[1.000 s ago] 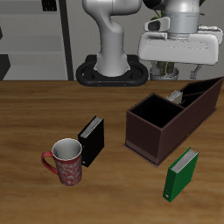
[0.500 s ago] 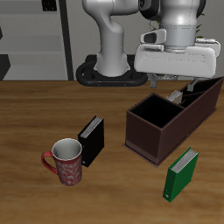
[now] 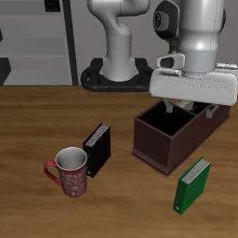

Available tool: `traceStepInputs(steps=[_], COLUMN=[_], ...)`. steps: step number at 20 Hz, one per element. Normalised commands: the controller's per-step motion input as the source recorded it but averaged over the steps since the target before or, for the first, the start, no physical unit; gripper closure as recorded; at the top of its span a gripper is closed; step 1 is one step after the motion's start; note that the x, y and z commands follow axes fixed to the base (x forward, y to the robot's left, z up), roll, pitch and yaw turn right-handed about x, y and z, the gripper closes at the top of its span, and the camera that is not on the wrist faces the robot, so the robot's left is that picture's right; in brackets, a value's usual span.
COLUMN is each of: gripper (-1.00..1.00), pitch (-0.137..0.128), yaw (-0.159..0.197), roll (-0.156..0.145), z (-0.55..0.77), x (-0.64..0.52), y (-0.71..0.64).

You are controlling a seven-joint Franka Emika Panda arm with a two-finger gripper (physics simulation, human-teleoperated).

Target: Place the yellow book into the left desk caddy's front compartment and place the green book into the left desk caddy's left compartment and place the black book into the left desk caddy's back compartment

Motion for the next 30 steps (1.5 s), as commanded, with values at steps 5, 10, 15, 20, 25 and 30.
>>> traceStepInputs(steps=[5, 10, 15, 20, 25, 30], gripper=[-1.00, -1.00, -1.00, -1.00, -1.00, -1.00], pitch=[0.014, 0.004, 0.006, 0.011, 0.034, 0.015], yaw=[-0.008, -0.052, -0.033, -0.035, -0.012, -0.030], roll=[-0.041, -0.003, -0.029, -0.050, -0.016, -0.009], z=[0.04, 0.03, -0.07, -0.14, -0.19, -0.26], x=[0.16, 0.09, 0.12, 0.10, 0.19, 0.11], y=[0.28, 0.29, 0.06, -0.13, -0.10, -0.18])
